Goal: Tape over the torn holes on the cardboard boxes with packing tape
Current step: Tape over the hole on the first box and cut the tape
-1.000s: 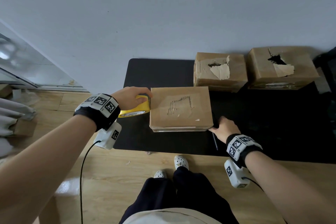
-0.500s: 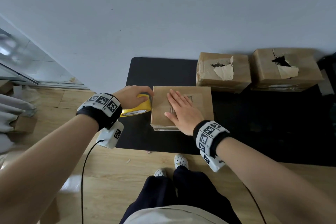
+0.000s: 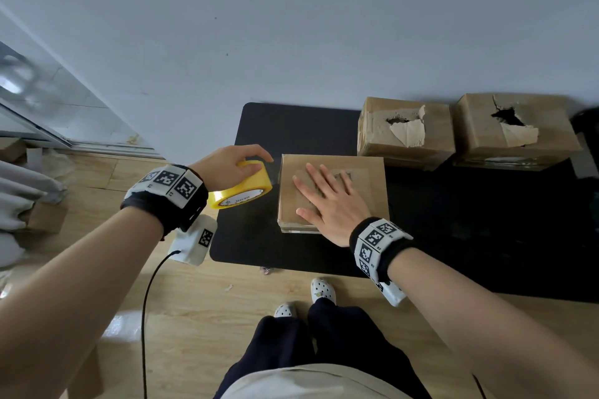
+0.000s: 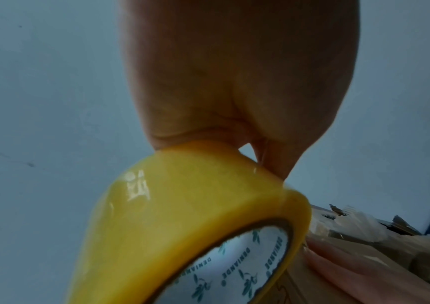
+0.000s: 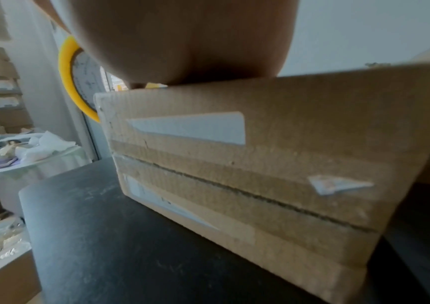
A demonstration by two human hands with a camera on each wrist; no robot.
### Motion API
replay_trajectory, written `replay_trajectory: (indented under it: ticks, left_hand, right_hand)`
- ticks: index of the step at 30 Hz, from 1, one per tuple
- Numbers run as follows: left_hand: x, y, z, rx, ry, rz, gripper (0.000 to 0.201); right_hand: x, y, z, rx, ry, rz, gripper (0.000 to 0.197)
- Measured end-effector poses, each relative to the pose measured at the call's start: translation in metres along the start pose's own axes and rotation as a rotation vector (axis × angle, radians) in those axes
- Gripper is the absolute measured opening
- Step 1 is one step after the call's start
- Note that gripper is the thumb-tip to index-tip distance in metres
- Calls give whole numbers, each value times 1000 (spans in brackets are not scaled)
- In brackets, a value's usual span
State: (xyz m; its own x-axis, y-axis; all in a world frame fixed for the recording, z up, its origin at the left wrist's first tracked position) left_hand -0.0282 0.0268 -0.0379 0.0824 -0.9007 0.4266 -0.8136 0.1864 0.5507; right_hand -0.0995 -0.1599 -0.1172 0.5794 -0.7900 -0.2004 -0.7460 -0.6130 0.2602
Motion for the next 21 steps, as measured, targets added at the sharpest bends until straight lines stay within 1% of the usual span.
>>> replay_trajectory:
  ticks: [2,4,5,7,9,13,17,20,21]
  left_hand:
    - [2,3,-1,-10,17,21,25]
    - [4,6,-2,-16,26,40,25]
    - [5,8,-3,-18,26,50,25]
    - [7,10,-4,-19,33,67,25]
    - [8,13,-3,-20,38,81,25]
    - [9,16,-3,-16,38,80,25]
    - [9,19,-5,5,34,82,26]
    - [2,19,-7,16,31,64,27]
    - [-1,19,-7,17,24,56,26]
  right_hand:
    - [3,4,-5,51,-44,22,76]
    - [10,15,-12,132,-43,88,72]
    - [14,23,-13,146,-34,127,69]
    - [19,35,-7,106,-47,178,70]
    - [20,39,1,69,-63,194,76]
    - [22,25,4,63,-73,197,79]
    - [20,18,-9,71,-62,144,84]
    - [-1,14,-6,60,-8,6,82]
    - [-7,12,-1,44,-13,-17,82]
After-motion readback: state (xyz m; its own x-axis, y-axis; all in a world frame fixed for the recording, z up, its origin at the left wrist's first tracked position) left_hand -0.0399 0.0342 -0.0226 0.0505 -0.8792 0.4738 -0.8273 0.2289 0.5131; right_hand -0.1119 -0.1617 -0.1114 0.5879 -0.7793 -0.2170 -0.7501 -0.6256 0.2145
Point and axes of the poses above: each hand's wrist, its own y-axis away from the middle knuckle, its own z-axis out of the palm, x = y × z, the point moved 5 cm from there along -y, towards the middle knuckle, and after that the axes turned 14 degrees about -z, right-handed, at the moved point
